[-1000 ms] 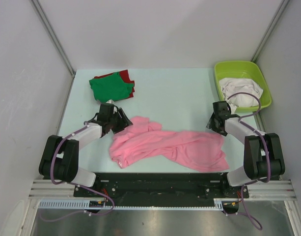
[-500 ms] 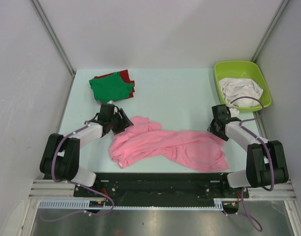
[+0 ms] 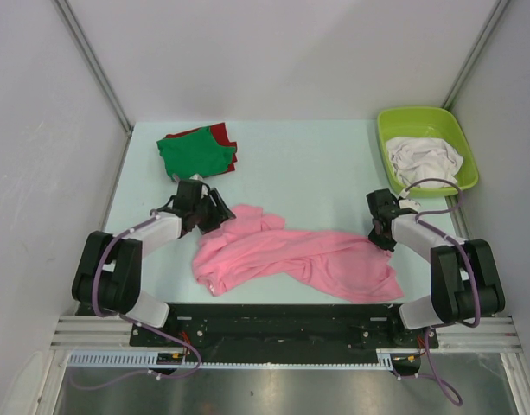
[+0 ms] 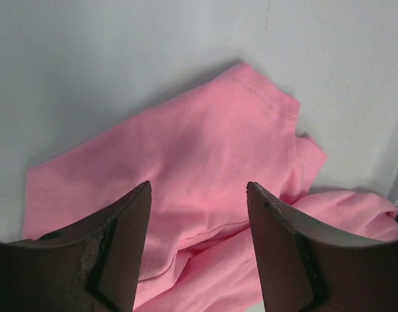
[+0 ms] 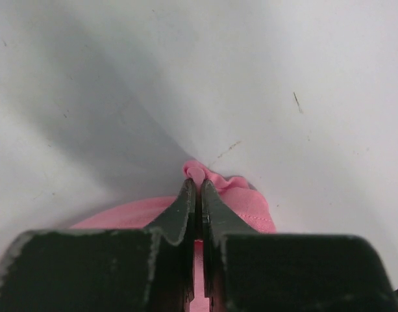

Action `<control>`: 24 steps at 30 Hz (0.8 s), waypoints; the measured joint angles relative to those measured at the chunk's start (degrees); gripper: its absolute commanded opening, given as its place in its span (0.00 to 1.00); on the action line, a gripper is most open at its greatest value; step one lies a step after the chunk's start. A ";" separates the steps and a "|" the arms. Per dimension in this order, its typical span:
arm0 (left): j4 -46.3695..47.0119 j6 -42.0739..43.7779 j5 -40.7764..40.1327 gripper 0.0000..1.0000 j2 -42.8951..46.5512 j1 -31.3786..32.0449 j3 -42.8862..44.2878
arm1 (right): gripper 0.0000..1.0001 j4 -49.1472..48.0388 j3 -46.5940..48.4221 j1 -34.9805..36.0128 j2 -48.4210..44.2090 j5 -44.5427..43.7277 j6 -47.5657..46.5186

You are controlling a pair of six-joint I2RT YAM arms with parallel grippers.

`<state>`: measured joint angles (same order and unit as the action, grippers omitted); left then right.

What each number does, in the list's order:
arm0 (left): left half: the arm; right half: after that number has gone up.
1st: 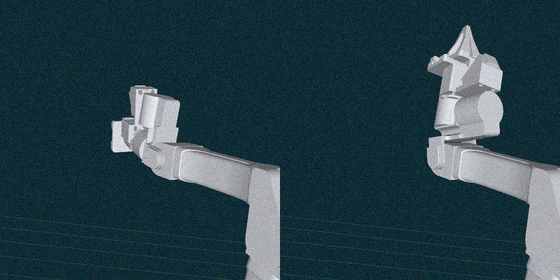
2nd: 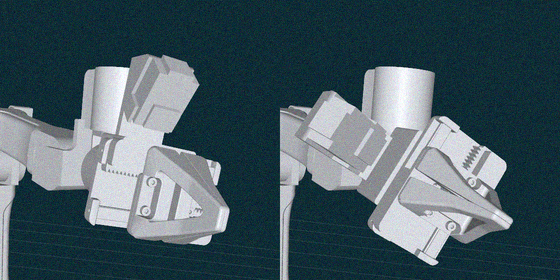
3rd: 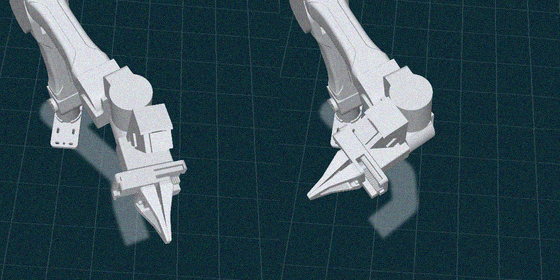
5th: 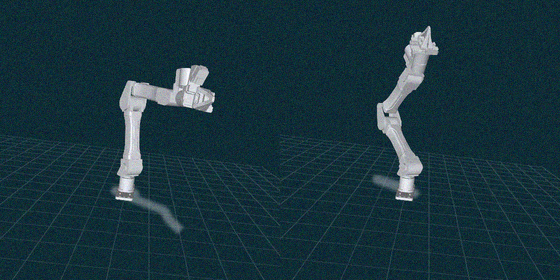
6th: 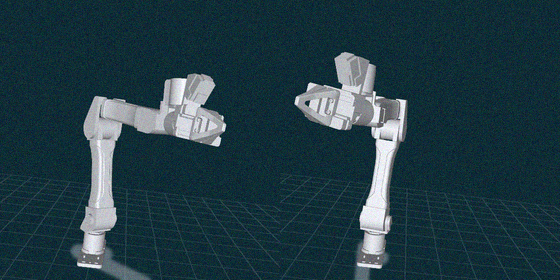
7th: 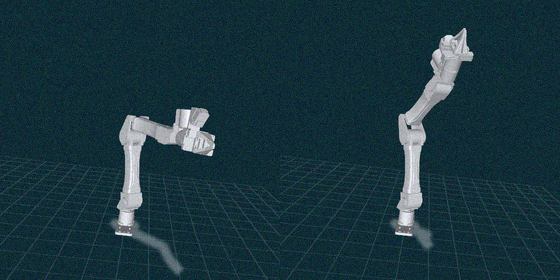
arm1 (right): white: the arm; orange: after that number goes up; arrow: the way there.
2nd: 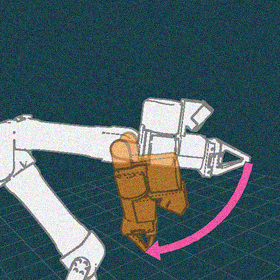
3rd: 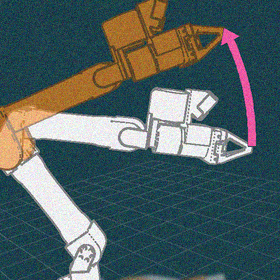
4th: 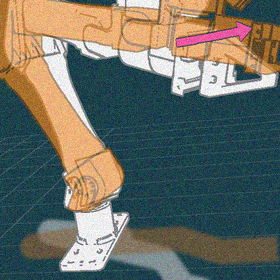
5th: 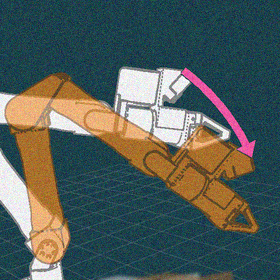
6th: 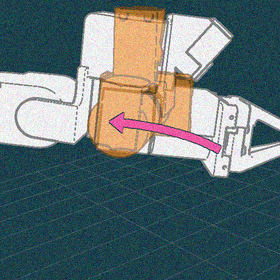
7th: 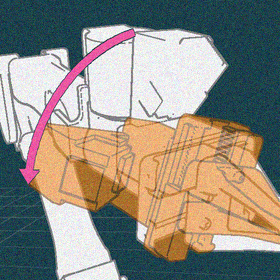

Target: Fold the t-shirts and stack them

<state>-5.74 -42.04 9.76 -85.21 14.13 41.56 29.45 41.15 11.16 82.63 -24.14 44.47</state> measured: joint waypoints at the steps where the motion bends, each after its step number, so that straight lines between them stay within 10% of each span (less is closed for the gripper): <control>1: -0.02 0.02 -0.02 0.65 -0.31 0.00 0.39 | 0.00 -0.04 -0.04 0.02 -0.04 0.00 0.07; 19: -7.67 3.65 -6.64 0.67 -12.33 2.25 13.05 | 0.00 -1.55 -1.81 0.90 -2.80 2.40 -0.09; 24: -11.13 6.03 -10.56 0.48 -14.75 4.52 16.52 | 0.00 -1.92 -1.84 0.90 -2.71 2.82 -0.24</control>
<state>-16.86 -36.01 -0.80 -99.96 18.65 58.08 27.53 39.31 12.05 79.92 -21.32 44.23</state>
